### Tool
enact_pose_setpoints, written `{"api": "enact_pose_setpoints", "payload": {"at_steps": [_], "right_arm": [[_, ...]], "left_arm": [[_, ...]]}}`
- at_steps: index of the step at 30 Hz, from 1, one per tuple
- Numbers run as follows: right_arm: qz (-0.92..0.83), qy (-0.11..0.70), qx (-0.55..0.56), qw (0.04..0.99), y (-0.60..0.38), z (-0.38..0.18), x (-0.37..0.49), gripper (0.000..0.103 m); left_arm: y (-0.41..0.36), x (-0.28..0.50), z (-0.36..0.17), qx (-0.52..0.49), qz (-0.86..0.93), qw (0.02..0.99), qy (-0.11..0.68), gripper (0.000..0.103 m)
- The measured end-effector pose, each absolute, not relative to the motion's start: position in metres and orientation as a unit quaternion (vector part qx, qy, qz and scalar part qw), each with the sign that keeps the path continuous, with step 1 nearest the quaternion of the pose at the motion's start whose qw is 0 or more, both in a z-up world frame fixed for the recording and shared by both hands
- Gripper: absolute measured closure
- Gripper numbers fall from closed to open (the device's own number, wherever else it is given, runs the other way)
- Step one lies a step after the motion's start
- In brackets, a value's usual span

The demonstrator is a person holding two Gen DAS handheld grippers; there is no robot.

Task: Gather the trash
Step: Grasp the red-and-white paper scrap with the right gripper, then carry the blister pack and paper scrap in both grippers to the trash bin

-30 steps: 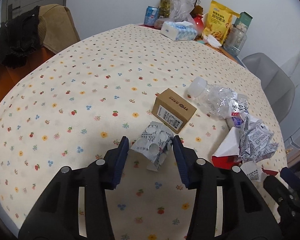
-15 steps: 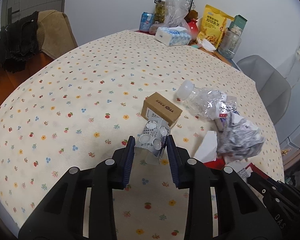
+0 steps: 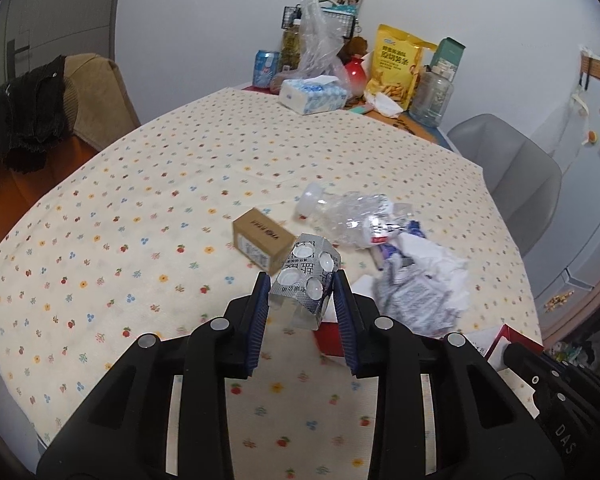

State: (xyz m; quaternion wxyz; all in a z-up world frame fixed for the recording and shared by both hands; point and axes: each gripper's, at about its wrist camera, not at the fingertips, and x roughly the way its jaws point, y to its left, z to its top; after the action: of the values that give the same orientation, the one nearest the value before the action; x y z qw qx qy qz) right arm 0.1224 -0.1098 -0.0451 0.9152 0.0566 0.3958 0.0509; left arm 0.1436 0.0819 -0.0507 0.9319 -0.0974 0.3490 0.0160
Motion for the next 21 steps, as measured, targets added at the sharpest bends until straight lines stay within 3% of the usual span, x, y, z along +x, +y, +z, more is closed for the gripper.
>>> {"api": "enact_pose_setpoints", "payload": {"at_steps": [21], "right_arm": [[-0.025,0.342,0.093,0.935,-0.206,-0.001,0.077,0.097]], "left_arm": [[-0.028,0.124,-0.008,-0.035,-0.055,0.947,0.315,0.071]]}}
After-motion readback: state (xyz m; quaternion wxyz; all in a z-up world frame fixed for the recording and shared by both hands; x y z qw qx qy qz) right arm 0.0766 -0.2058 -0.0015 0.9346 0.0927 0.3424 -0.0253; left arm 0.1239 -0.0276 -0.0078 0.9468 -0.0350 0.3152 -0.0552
